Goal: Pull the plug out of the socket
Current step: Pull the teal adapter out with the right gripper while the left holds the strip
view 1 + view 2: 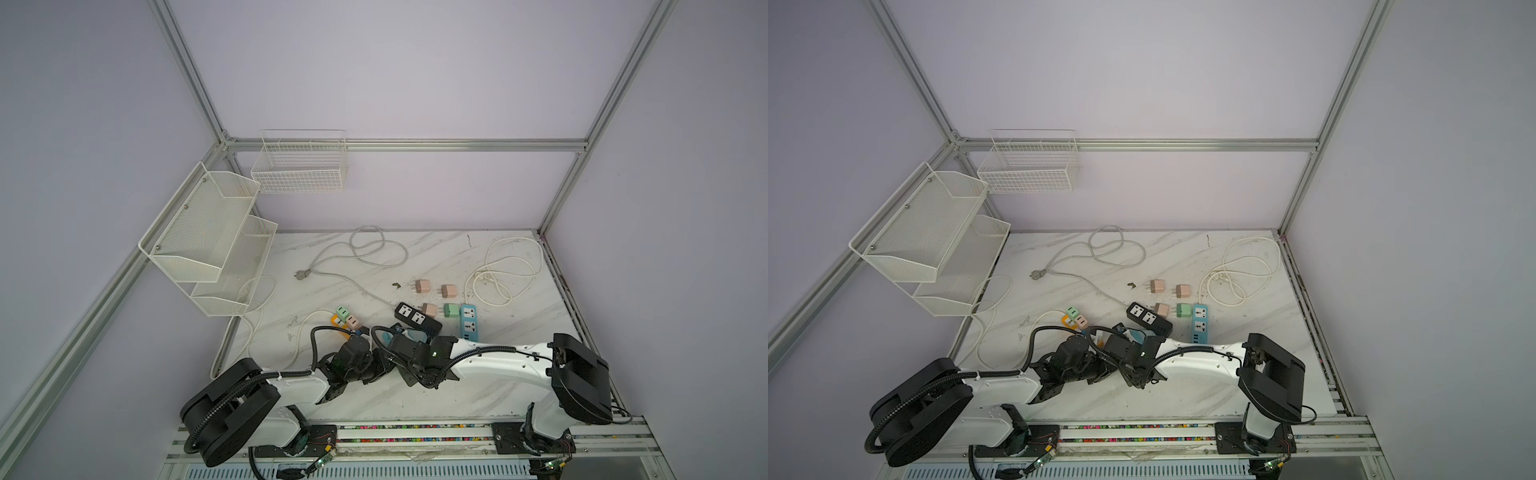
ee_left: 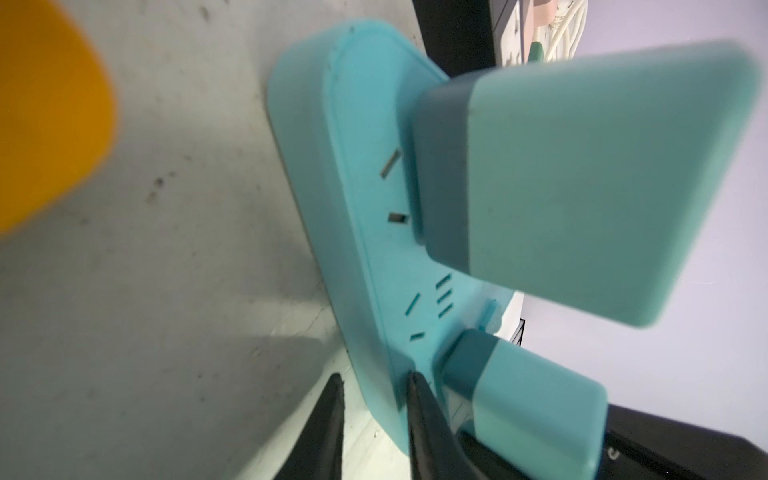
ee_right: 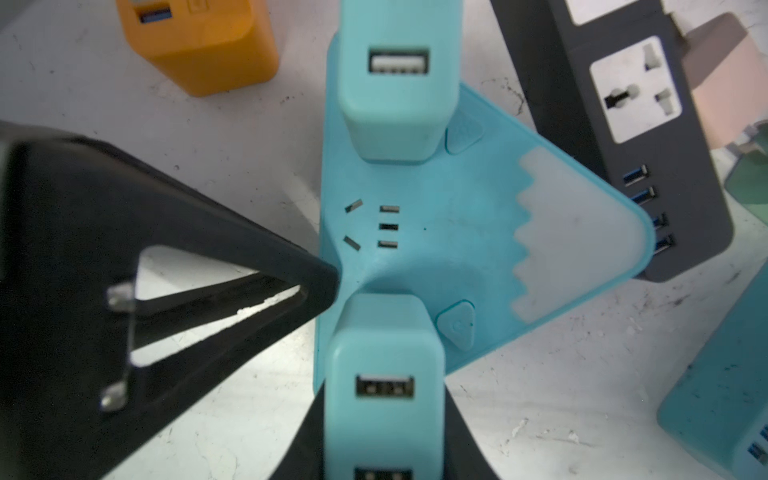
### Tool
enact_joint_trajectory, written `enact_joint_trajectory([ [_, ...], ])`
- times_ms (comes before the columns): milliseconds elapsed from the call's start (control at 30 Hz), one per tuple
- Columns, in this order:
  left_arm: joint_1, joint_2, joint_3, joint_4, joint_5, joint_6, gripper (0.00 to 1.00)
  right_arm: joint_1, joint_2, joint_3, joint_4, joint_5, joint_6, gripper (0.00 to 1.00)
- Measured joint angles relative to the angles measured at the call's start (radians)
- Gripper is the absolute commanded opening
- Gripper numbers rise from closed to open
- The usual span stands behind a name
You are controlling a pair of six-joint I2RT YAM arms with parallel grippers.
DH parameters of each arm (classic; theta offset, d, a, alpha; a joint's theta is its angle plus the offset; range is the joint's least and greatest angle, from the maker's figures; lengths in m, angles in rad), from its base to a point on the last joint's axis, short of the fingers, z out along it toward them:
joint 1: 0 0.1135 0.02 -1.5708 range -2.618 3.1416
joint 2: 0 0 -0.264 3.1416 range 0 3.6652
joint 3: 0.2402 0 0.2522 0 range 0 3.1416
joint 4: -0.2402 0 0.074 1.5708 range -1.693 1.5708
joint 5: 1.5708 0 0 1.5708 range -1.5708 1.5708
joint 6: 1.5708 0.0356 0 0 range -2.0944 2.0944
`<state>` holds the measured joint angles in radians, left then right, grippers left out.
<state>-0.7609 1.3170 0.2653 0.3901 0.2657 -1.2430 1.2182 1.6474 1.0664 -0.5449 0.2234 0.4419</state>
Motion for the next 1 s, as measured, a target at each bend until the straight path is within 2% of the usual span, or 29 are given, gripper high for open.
enact_joint_trajectory([
  [233,-0.001,-0.021,0.003,-0.034,0.0,0.006,0.28,0.0,0.002,-0.006,0.026,-0.019,-0.003,0.13],
  [733,0.003,0.005,0.014,-0.02,0.012,-0.003,0.27,0.032,0.014,-0.006,0.026,0.044,-0.013,0.12],
  [1000,0.003,0.01,0.014,-0.015,0.012,-0.003,0.26,0.011,-0.018,-0.042,0.068,-0.001,-0.01,0.11],
])
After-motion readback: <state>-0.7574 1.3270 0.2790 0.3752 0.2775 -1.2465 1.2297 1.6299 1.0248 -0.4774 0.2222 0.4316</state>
